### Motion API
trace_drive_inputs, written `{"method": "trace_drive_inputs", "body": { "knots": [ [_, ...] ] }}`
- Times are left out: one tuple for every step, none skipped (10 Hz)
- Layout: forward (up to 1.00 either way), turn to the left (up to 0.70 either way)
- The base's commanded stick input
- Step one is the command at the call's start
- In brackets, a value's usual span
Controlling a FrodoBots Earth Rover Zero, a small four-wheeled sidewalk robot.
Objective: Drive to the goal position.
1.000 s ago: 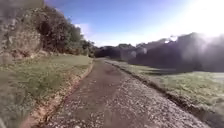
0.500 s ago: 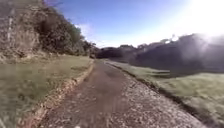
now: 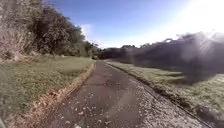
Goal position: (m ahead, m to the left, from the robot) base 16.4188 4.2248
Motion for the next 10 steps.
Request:
{"method": "trace_drive_inputs", "body": {
  "knots": [
    [0.0,0.0],
    [0.0,0.0],
    [0.0,0.0],
    [0.34,0.0],
    [0.73,0.0],
    [0.85,0.09],
    [0.85,0.21],
    [0.85,0.28],
    [0.85,0.22],
    [0.85,0.15]
  ]
}}
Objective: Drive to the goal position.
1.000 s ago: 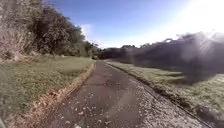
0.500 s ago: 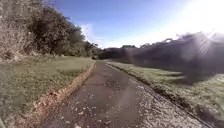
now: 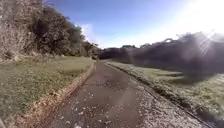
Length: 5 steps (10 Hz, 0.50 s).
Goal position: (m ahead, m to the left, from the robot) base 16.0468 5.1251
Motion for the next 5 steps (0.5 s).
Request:
{"method": "trace_drive_inputs", "body": {
  "knots": [
    [0.85,0.09],
    [0.85,0.03],
    [0.85,0.0],
    [0.85,0.0],
    [0.85,0.0]
  ]
}}
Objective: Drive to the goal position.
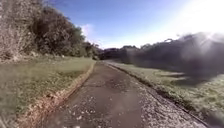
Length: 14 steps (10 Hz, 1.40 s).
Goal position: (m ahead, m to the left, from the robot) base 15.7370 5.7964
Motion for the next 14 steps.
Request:
{"method": "trace_drive_inputs", "body": {
  "knots": [
    [0.85,0.0],
    [0.85,0.0],
    [0.85,0.0],
    [0.85,0.0],
    [0.85,0.0],
    [0.85,0.0],
    [0.85,0.0],
    [0.85,0.0],
    [0.85,0.0],
    [0.85,0.0],
    [0.85,0.0],
    [0.85,0.0],
    [0.85,0.0],
    [0.85,0.0]
  ]
}}
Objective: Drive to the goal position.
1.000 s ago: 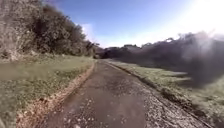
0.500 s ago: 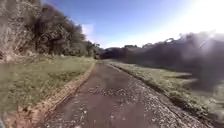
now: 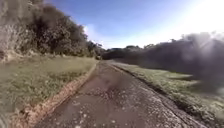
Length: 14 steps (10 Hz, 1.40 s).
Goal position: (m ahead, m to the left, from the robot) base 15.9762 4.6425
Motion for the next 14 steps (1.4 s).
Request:
{"method": "trace_drive_inputs", "body": {
  "knots": [
    [0.85,0.0],
    [0.85,0.0],
    [0.85,0.0],
    [0.85,0.0],
    [0.85,0.0],
    [0.85,0.0],
    [0.85,0.0],
    [0.85,0.0],
    [0.85,0.0],
    [0.85,0.0],
    [0.85,0.0],
    [0.85,0.0],
    [0.85,0.0],
    [0.85,0.0]
  ]
}}
